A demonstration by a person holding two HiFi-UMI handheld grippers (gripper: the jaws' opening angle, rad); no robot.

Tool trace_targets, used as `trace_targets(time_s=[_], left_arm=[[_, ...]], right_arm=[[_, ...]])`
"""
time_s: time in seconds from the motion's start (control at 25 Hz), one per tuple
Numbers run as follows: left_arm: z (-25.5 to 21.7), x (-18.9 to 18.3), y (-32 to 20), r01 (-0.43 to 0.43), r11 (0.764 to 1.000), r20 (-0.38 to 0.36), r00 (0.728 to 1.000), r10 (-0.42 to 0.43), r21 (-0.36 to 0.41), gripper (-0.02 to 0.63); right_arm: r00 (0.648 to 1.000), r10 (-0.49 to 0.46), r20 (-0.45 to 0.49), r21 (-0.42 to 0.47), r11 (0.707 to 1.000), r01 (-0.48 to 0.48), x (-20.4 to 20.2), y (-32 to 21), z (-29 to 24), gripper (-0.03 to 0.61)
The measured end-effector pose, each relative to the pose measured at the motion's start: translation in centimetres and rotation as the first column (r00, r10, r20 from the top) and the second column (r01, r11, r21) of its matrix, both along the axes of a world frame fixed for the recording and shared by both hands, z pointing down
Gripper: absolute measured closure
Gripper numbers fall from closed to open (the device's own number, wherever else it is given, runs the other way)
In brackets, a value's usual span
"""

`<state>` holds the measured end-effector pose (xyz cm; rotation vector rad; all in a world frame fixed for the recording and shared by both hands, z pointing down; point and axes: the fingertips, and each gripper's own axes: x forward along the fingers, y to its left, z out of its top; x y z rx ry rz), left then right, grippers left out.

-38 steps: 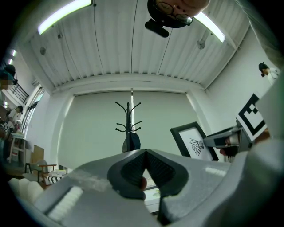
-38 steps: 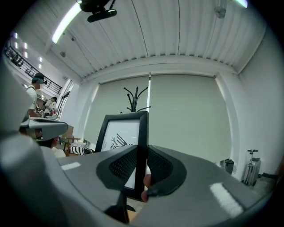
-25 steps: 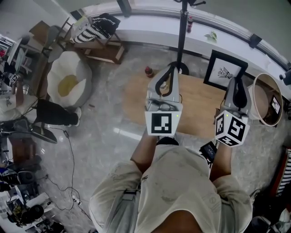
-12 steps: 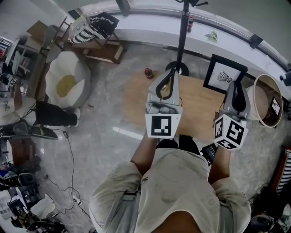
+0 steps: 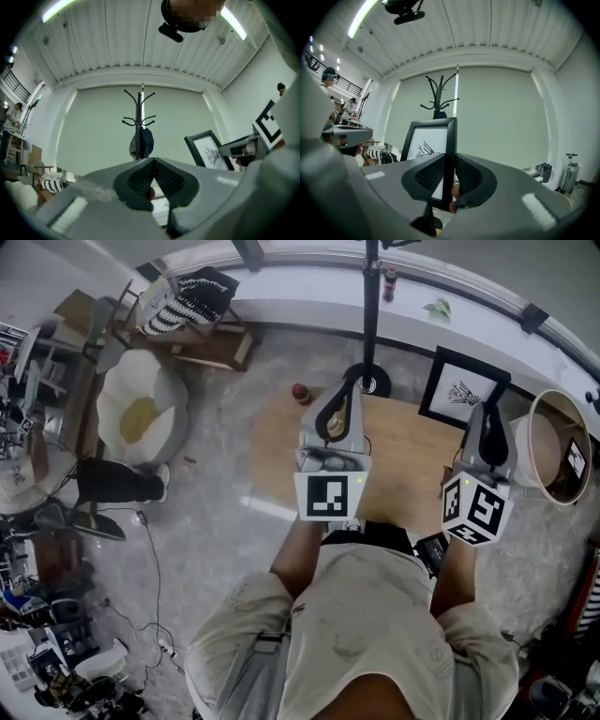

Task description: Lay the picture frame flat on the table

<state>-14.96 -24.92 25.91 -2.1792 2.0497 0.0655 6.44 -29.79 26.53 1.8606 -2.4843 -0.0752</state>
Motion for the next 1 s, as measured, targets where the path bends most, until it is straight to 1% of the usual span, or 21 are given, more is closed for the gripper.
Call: trace_targets(time_s=[0.12, 0.28, 0.44, 0.72, 0.84, 1.0], left_arm=[[-0.1, 1.4, -2.1, -0.029, 0.999, 0.024, 0.999, 0.029, 0.024, 0.609], [0.4, 3.1, -5.0, -0.048, 0.998, 0.059, 0.997, 0.046, 0.033, 0.609], [1.8, 3.6, -6.6, -0.047, 0.999, 0.046, 0.998, 0.046, 0.012, 0.609], [4.1, 5.1, -8.6, -0.054, 0.999, 0.064, 0.996, 0.054, -0.008, 0.609], [5.1, 5.6, -9.5, -0.060, 0.998, 0.072, 0.995, 0.062, -0.029, 0.609], [5.8, 5.8, -10.5, -0.061, 0.998, 0.060, 0.996, 0.062, -0.011, 0.609]], right_arm=[[1.000, 0.015, 0.008, -0.030, 0.999, -0.015, 1.4, -2.2, 1.1, 0.508], [0.999, 0.027, 0.021, -0.071, 0.997, -0.026, 2.8, -5.3, 2.9, 0.508], [0.999, 0.029, 0.027, -0.109, 0.994, -0.026, 3.2, -6.9, 4.9, 0.508], [0.999, 0.020, 0.040, -0.167, 0.986, -0.013, 3.8, -8.7, 8.3, 0.508], [0.999, 0.018, 0.045, -0.196, 0.981, -0.009, 3.8, -9.7, 9.8, 0.508], [0.999, 0.012, 0.049, -0.236, 0.972, 0.000, 3.7, -10.9, 11.8, 0.508]])
